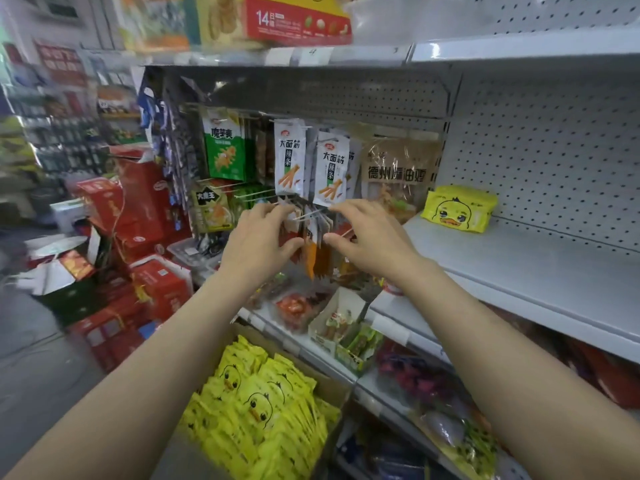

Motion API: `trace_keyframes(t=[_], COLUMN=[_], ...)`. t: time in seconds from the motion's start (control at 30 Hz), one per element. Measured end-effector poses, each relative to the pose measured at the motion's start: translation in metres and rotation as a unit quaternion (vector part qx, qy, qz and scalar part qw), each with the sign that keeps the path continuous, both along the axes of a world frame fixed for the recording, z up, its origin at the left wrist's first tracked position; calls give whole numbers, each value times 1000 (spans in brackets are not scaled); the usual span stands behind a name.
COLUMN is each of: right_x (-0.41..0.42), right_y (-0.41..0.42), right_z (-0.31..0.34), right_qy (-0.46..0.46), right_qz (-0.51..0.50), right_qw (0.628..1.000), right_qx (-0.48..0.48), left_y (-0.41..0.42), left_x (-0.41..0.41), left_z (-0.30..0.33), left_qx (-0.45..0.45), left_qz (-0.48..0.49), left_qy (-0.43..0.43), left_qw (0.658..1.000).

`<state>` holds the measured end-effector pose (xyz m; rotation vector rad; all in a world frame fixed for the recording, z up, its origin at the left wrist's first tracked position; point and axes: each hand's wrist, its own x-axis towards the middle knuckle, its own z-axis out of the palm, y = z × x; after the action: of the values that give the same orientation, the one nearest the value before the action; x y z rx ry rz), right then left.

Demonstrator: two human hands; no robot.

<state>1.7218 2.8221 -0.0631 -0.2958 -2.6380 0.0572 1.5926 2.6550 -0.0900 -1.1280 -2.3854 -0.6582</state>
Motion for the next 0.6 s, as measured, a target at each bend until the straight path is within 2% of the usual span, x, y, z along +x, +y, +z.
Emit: trace_keyframes(t=[0.27, 0.6], right_x=[-103, -288], right_y=[-45, -75], right_z=[-24, -86], right_qy=[-38, -120], right_qz=[40, 20], right_qw=[998, 990], right_qx=[-14, -72], left_y=[-54, -76], left_x=[-82, -268], left_z=[-26, -98], left_qx=[-2, -64], left_qz=[24, 27], left_qy=[-5, -52], left_qw=[1000, 996])
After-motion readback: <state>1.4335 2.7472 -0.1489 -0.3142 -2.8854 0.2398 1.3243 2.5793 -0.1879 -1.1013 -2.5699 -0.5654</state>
